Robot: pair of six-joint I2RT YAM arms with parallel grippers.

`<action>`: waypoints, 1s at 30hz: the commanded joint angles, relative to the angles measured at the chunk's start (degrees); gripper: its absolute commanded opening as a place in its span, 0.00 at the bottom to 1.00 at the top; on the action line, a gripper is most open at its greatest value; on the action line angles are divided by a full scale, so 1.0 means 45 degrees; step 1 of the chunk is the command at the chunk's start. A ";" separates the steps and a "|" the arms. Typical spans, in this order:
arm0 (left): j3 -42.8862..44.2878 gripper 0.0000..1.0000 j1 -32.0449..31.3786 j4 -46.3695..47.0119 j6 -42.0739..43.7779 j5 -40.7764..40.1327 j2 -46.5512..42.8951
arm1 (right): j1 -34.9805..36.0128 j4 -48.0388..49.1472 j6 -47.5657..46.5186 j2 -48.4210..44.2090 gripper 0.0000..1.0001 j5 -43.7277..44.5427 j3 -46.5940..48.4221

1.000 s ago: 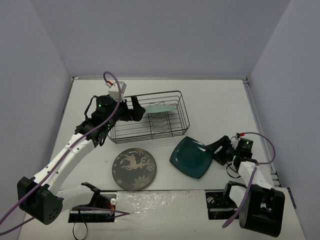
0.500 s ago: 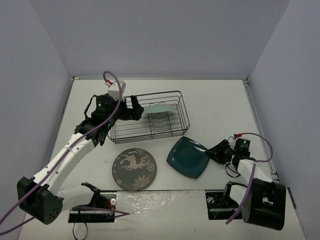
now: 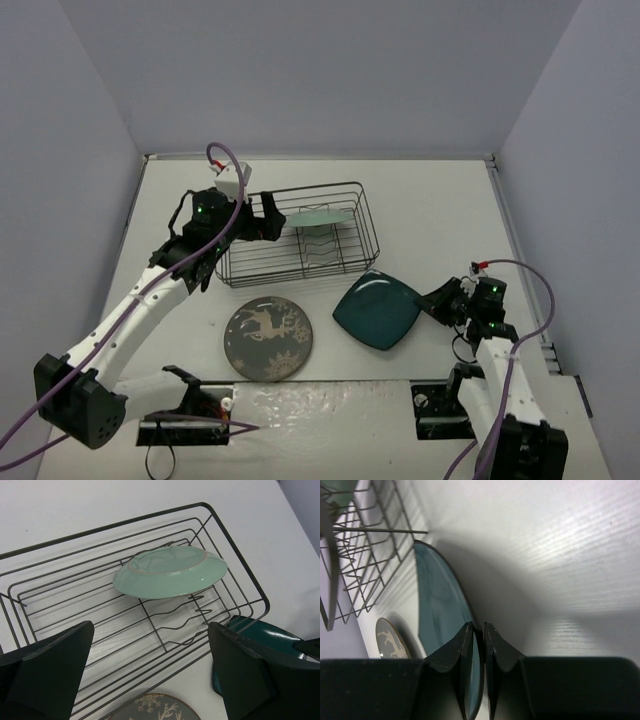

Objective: Load the plates into the dish rack

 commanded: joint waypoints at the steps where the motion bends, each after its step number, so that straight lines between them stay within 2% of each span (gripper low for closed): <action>1: 0.0737 0.97 -0.0072 0.0446 0.0182 -0.0147 -0.0144 | 0.0029 0.0061 -0.0217 -0.1527 0.00 0.0531 0.1848; 10: 0.0679 0.97 -0.0072 0.0216 0.0275 -0.0638 -0.0484 | 0.0029 0.2399 0.1609 -0.1848 0.00 -0.0548 0.2224; 19: 0.0637 0.97 -0.0072 0.0197 0.0374 -0.0962 -0.0623 | 0.0166 -0.1333 -0.0238 -0.2475 0.00 0.2618 0.4423; 23: 0.0654 0.97 -0.0054 0.0404 0.0412 -0.1230 -0.0511 | 0.0166 -0.3431 -0.0909 -0.3625 0.00 0.5503 0.5519; 27: 0.0838 0.97 -0.0053 0.0654 0.0415 -0.1068 -0.0153 | 0.0166 -0.4283 -0.1552 -0.4022 0.00 0.6520 0.6496; 30: 0.1163 0.97 -0.0053 0.0476 0.0418 -0.1075 0.0341 | 0.0166 -0.3841 -0.1746 -0.4267 0.00 0.6763 0.6963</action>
